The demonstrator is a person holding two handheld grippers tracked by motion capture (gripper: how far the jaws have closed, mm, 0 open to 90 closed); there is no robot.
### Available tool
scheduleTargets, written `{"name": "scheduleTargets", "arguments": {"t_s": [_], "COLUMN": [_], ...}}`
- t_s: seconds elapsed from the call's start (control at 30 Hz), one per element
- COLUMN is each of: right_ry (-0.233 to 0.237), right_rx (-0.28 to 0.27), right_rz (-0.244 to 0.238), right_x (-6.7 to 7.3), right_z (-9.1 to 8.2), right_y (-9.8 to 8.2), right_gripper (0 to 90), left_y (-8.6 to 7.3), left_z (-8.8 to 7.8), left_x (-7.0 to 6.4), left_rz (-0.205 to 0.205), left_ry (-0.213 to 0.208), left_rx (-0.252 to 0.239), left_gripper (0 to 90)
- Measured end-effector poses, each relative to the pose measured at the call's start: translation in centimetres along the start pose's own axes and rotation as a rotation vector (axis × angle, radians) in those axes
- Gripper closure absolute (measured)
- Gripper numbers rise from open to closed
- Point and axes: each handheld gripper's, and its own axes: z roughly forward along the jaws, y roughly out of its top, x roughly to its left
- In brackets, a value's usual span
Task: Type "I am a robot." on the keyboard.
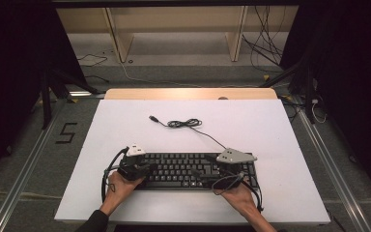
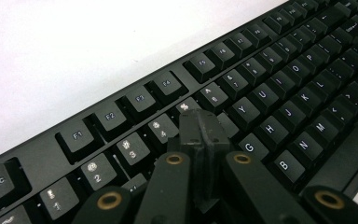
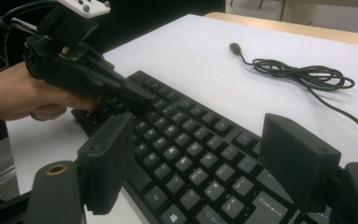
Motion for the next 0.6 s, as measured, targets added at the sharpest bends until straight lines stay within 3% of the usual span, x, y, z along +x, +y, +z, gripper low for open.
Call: {"name": "scheduleTargets", "arguments": {"t_s": [0.3,0.6], "right_ry": [0.0,0.0], "right_rx": [-0.002,-0.005], "right_rz": [-0.001,-0.002], "right_x": [0.0,0.0], "right_z": [-0.1,-0.1], "right_y": [0.1,0.1], "right_gripper": [27.2,27.2], "left_y": [0.0,0.4], "left_z": [-0.1,-1.8], "left_x": [-0.1,0.4], "left_rz": [0.005,-0.027], "left_ry": [0.007,-0.002], "left_rx": [-0.006,-0.088], "left_gripper": [89.3,83.8]}}
